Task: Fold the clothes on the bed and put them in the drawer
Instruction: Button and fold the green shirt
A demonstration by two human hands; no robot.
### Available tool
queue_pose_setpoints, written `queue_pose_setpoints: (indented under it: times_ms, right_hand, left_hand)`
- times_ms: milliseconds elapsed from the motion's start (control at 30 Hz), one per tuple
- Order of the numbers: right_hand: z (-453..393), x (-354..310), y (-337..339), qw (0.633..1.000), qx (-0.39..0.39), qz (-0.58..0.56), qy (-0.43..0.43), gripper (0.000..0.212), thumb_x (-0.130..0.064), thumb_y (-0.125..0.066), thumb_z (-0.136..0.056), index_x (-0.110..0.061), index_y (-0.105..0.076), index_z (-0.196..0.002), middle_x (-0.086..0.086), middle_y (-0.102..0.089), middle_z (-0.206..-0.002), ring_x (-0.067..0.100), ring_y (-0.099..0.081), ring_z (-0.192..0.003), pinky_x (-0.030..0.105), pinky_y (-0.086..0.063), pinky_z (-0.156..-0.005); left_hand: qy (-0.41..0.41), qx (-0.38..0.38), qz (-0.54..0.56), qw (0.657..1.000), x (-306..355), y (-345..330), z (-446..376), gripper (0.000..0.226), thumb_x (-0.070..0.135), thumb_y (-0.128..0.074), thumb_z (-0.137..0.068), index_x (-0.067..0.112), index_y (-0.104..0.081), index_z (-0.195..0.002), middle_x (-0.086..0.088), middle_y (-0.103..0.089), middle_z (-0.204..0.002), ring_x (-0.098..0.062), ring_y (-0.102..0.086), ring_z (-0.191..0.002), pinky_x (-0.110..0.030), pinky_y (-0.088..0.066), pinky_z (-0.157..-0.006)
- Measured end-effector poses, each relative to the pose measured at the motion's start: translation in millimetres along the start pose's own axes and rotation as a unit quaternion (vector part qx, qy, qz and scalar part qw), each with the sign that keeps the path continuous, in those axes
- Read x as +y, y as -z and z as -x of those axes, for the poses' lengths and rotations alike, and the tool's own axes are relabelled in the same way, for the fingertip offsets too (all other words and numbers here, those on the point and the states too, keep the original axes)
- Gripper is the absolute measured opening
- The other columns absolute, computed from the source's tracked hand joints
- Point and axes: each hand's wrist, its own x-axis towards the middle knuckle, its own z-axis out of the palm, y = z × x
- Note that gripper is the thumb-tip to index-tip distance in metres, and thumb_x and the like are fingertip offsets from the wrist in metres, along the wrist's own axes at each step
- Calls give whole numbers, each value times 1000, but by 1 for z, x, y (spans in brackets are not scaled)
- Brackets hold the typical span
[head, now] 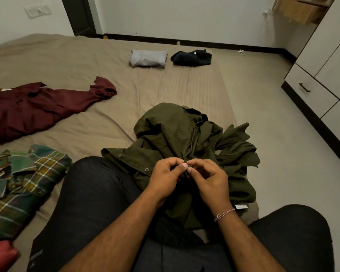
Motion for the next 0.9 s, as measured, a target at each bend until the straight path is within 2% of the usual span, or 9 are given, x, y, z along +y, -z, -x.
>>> queue_pose_setpoints:
  times_ms: [100, 167, 300, 367, 467, 533, 633, 767, 900]
  right_hand:
    - [3, -6, -5, 976, 1, -153, -153, 11, 0, -69, -94, -8, -74, -100, 3, -75, -81, 11, -70, -72, 22, -57, -64]
    - [2, -5, -4, 966, 7, -175, -190, 8, -2, -63, -99, -6, -70, -101, 1, -72, -77, 11, -65, -68, 22, -55, -59]
    - [-3, 0, 3, 979, 9, -136, -152, 9, -8, -57, -103, -13, -64, -102, -4, -64, -82, 7, -57, -71, 23, -50, -63]
    - [-3, 0, 9, 991, -36, -69, -113, 6, -16, -60, -102, -22, -62, -104, -13, -61, -77, 2, -55, -69, 24, -47, -64]
    - [1, -7, 12, 989, -124, 19, -83, 31, -30, -78, -90, -35, -57, -113, -11, -63, -76, 4, -57, -68, 26, -48, -64]
    - [2, -8, 12, 984, -133, 112, -47, 40, -33, -83, -84, -40, -57, -114, -9, -66, -87, 8, -62, -77, 25, -52, -68]
    - [-4, -14, 23, 985, -123, 115, -45, 23, -25, -82, -86, -36, -68, -101, -10, -69, -86, 8, -65, -80, 27, -56, -72]
    - [-12, -13, 54, 965, -211, 143, -66, 13, -19, -78, -90, -31, -76, -91, -17, -73, -88, 3, -69, -86, 31, -59, -81]
    - [-15, -11, 66, 967, -179, 153, -98, 11, -22, -82, -87, -30, -76, -83, -10, -73, -80, 8, -69, -77, 32, -58, -75]
  left_hand:
    - [-23, 11, -26, 999, -1, -3, 1, 15, 12, -65, -99, 7, -76, -89, -8, -74, -81, -18, -68, -76, -36, -56, -76]
    - [-80, 6, -110, 991, -1, -2, 1, 5, 17, -70, -94, 15, -75, -93, -1, -74, -87, -16, -70, -84, -38, -58, -81]
    - [-218, -15, -370, 903, -4, 3, 1, 24, 27, -70, -87, 29, -69, -111, 16, -68, -106, -3, -63, -103, -31, -53, -92]
    - [-245, 45, -362, 898, -1, 6, 1, 18, 17, -68, -89, 26, -71, -105, 15, -69, -102, -1, -64, -97, -33, -55, -87]
    - [-257, 109, -312, 908, 8, 15, -3, 19, 8, -66, -90, 24, -72, -99, 14, -69, -98, -2, -66, -94, -33, -55, -83]
    - [-268, 102, -309, 907, 16, 21, -2, 18, 9, -64, -93, 24, -71, -101, 15, -68, -99, -4, -66, -95, -32, -55, -81]
    - [-265, 63, -358, 893, 32, 33, 3, 9, 25, -63, -97, 30, -70, -100, 16, -69, -90, -3, -66, -84, -34, -56, -72]
    - [-217, -1, -474, 853, 54, 76, 5, 15, 50, -68, -89, 36, -70, -94, 21, -69, -82, 1, -65, -78, -33, -56, -70]
    - [-201, -56, -518, 829, 53, 106, 13, 8, 31, -75, -89, 33, -71, -95, 18, -63, -93, -3, -60, -89, -38, -55, -79]
